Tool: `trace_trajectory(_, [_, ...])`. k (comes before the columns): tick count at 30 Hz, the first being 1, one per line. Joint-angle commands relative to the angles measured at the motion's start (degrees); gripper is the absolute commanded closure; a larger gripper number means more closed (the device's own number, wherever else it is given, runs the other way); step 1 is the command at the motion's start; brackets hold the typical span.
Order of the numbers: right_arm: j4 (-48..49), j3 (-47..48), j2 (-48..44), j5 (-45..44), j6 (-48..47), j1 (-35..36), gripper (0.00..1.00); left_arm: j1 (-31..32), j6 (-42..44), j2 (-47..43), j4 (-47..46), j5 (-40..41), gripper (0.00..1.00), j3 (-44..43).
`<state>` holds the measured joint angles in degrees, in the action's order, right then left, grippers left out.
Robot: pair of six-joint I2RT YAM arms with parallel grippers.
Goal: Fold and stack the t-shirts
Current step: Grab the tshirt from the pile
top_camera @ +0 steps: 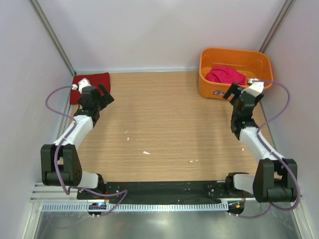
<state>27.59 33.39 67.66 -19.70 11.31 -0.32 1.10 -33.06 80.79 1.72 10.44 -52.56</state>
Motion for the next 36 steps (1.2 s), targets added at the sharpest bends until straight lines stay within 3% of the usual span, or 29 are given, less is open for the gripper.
trace_trajectory(1, [-11.1, 14.5, 4.7, -5.8, -2.9, 0.3, 0.0, -0.2, -4.6, -0.6, 1.9, 2.1, 0.0, -1.4])
trace_trajectory(4, [-17.0, 27.3, 13.7, -5.4, -5.4, 0.3, 0.0, -0.1, -1.1, -2.9, 1.2, -0.3, 0.0, -1.6])
trace_trajectory(8, [-26.1, 44.7, 26.4, -3.5, -4.5, -0.5, 0.01, -0.1, -0.3, -3.5, 7.9, -0.6, 0.0, -5.1])
trace_trajectory(12, [-37.3, 63.0, 40.1, -2.5, -4.6, -0.9, 0.06, -0.4, -0.2, -2.7, 13.4, -5.8, 0.0, -7.9])
trace_trajectory(15, [-44.5, 80.5, 53.2, -3.1, -3.1, -1.7, 0.09, -0.7, -3.9, -3.9, 11.6, -8.6, 0.0, -6.7])
trace_trajectory(17, [-48.1, 87.2, 57.9, -2.7, -3.3, -2.0, 0.09, -0.7, -4.3, -4.6, 8.8, -13.0, 0.0, -5.5])
trace_trajectory(21, [-48.6, 92.6, 64.6, -2.4, -1.6, -2.7, 0.09, -0.6, -6.0, -5.0, 6.2, -18.9, 0.0, -6.1])
trace_trajectory(30, [-52.9, 97.5, 74.1, 1.2, 0.9, -2.7, 0.12, 0.7, -6.6, -11.0, 6.9, -20.9, 0.09, -2.4])
trace_trajectory(33, [-52.6, 98.4, 76.2, 0.8, 0.5, -2.7, 0.19, 0.9, -6.9, -13.5, 7.5, -21.4, 0.11, -0.1])
trace_trajectory(36, [-50.7, 99.0, 77.1, 1.0, 0.5, -2.7, 0.4, 1.4, -7.4, -15.2, 9.0, -22.3, 0.15, 0.7])
